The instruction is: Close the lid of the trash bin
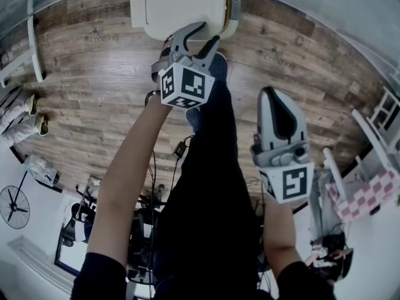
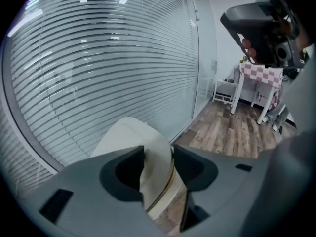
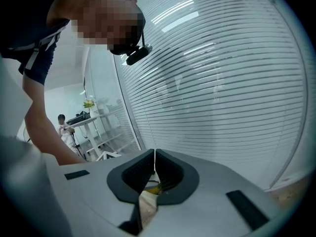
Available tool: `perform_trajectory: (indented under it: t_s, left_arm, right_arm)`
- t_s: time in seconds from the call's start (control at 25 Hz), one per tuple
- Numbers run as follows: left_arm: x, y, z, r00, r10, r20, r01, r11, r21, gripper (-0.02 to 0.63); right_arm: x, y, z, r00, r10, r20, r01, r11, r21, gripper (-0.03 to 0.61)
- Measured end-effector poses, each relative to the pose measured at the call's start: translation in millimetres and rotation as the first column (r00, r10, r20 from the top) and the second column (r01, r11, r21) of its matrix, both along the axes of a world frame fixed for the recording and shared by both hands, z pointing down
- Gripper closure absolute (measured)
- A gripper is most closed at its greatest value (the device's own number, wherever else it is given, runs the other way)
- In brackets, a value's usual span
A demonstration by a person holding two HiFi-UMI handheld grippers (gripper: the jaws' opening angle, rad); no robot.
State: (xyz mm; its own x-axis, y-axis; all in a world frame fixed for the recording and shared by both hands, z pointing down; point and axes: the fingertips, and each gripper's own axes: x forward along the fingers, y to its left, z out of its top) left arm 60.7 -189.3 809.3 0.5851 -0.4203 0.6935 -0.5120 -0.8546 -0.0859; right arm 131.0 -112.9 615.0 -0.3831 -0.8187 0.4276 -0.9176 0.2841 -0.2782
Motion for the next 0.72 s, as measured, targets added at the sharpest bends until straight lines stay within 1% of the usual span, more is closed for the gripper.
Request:
perform_trajectory:
  t_s: [0.12,0.24,0.4,0.64,0.72]
  left_arm:
    - [5,-1,11,1.0,0.01,0.0,-0.01,1.0,-0.023,0.431]
    - [8,1,18,0.999,0.038,0.017,-0.037,0.999,-0.019,0.431]
    - [12,1,28,0.999,0.046,0.015,-0.045,0.998,-0.043,0.431]
    - [15,4,46,0.994,0.1,0.052,-0.096,0.993,-0.063,0.431]
    - [16,3,51,0.994,0.096,0.052,-0.091,0.992,-0.086,0.431]
  right_arm:
    - [1,-4,2,1.0,0.009,0.005,-0.009,1.0,0.0,0.566]
    - [5,0,5,1.0,0.009,0.01,-0.009,1.0,-0.005,0.566]
    - [7,5,9,1.0,-0.011,-0.005,0.011,1.0,0.005,0.566]
    - [9,2,13,1.0,-0.013,-0.024,0.012,1.0,-0.005,0.566]
    - [10,0,13,1.0,-0.007,-0.026,0.007,1.0,-0.005,0.566]
